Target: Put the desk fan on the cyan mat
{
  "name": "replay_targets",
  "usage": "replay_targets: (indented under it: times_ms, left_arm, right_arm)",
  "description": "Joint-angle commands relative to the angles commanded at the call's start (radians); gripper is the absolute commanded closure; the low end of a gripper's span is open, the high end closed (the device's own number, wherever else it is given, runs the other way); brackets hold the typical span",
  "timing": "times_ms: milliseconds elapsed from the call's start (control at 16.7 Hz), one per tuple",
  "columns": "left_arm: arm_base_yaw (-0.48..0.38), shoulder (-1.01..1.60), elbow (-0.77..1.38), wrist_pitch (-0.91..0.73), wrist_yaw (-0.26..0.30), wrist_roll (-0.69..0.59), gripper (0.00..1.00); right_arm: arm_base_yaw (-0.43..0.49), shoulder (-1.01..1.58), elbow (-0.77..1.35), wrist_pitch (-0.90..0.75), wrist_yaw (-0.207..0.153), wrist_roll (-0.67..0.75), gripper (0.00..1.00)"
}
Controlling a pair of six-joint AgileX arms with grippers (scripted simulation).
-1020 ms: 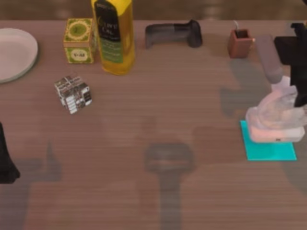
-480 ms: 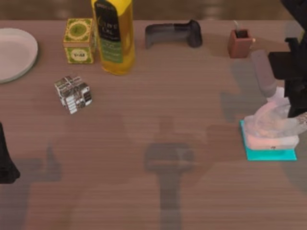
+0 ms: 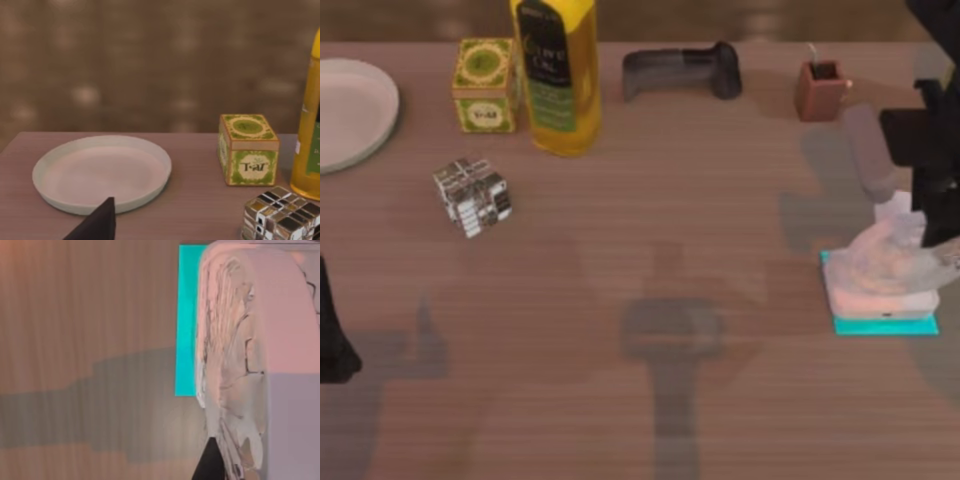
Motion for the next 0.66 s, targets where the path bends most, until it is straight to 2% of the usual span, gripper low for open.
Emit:
replay_targets:
  times_ms: [300,660]
  left_arm:
    - [0.000,0.000,0.000,0.000,0.000,0.000,0.00]
    - [0.000,0.000,0.000,0.000,0.000,0.000,0.00]
  right_arm:
    - [0.000,0.000,0.000,0.000,0.000,0.000,0.02]
    - [0.000,0.000,0.000,0.000,0.000,0.000,0.00]
